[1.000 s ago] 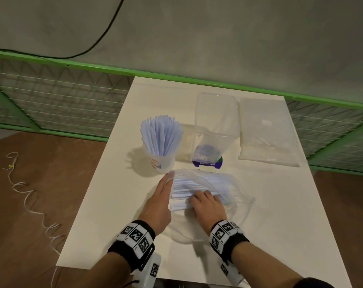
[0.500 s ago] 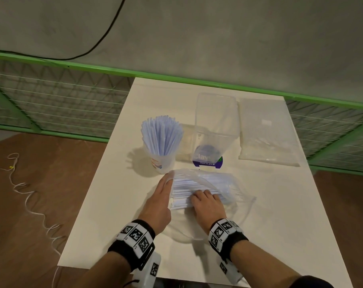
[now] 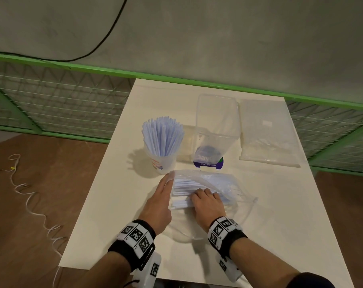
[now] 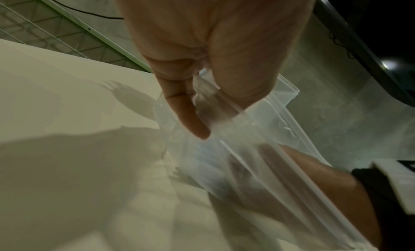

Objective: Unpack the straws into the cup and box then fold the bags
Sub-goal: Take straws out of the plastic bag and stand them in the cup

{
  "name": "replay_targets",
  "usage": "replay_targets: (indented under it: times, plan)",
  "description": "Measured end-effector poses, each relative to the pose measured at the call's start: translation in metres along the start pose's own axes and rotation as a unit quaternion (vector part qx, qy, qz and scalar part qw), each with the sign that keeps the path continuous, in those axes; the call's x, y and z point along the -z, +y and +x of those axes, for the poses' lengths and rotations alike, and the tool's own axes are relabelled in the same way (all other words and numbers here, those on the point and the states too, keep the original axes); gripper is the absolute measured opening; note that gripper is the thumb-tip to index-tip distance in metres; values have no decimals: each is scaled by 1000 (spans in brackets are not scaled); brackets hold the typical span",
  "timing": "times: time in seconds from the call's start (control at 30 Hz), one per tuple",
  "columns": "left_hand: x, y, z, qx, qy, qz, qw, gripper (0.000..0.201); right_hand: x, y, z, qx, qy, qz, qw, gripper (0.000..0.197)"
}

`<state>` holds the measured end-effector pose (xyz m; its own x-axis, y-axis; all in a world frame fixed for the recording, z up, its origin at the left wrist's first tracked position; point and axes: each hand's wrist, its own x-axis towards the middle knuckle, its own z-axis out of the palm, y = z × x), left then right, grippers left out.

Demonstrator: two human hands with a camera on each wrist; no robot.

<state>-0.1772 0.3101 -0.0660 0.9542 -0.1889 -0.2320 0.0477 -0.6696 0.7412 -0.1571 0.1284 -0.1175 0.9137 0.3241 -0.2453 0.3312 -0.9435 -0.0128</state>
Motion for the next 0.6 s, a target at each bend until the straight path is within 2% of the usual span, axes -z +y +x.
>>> replay_targets:
  times: [0.4, 0.6]
  plan:
    - [2, 3, 1, 7, -13, 8, 1000, 105, 8, -3, 6, 32, -51, -31, 998, 35]
    - [3, 0, 0, 11, -16, 8, 1000, 107, 22, 2, 1, 39, -49, 32, 997, 28]
